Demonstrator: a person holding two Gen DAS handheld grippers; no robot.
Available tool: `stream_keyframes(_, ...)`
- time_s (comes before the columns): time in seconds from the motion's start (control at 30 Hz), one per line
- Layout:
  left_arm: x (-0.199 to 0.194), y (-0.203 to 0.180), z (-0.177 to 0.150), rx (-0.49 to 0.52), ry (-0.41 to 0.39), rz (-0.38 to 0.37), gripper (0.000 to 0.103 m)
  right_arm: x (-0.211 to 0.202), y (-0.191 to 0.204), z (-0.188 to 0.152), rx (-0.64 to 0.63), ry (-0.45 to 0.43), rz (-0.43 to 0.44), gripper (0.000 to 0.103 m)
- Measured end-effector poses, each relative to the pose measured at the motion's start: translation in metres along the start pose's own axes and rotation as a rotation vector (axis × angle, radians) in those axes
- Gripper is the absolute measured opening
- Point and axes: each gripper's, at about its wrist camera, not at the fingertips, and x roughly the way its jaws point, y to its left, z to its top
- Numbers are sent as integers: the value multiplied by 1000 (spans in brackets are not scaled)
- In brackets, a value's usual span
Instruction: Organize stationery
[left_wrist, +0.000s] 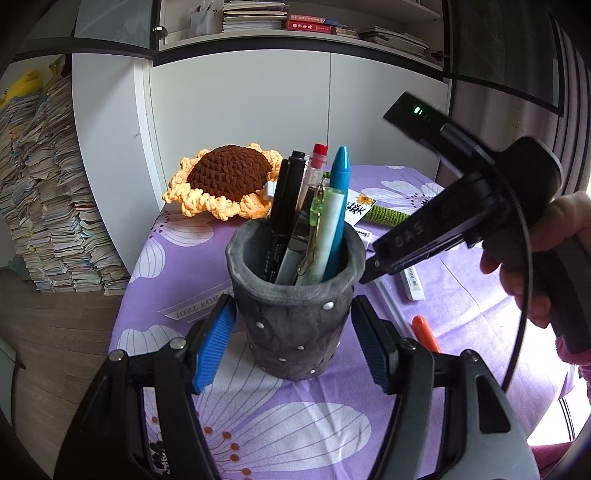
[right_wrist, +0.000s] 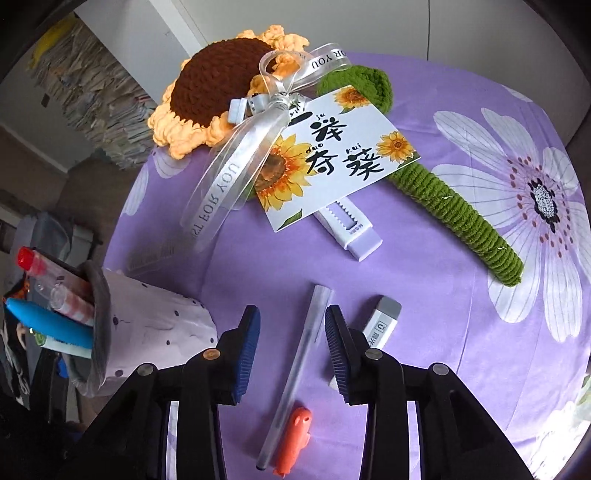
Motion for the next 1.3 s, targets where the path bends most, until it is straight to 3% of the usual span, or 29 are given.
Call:
stream_keyframes(0.2,0,1,-1,5,2,-5,64,10,1,1,1,10,-46,37)
stream_keyframes(0.23,-1,1,-1,6,2,-7,64,10,0,0,-3,7,-46,35)
stream_keyframes(0.3,-2,2,-2,3,2,-11,66,10,2,-1,-24,2,-64,15)
stream_keyframes(0.53,-4,6,6,-26,-20,-13,75,0,11,-12,-63,-32,-12,13)
stream_keyframes(0.7,-2,5,9,-15,-36,-8,75,-36,11,-26,-75,-115,13,13)
stream_keyframes(0.77,-1,5,9,-21,-40,-30,66,-56,11,-31,-83,-161,22,13)
stream_keyframes(0.93,-4,3,6,0,-53,-26,66,-115,19,-55,-124,-294,50,13)
stream_keyframes(1.3,-5,2,5,-1,-56,-22,66,-226,75,-70,-288,-591,94,13)
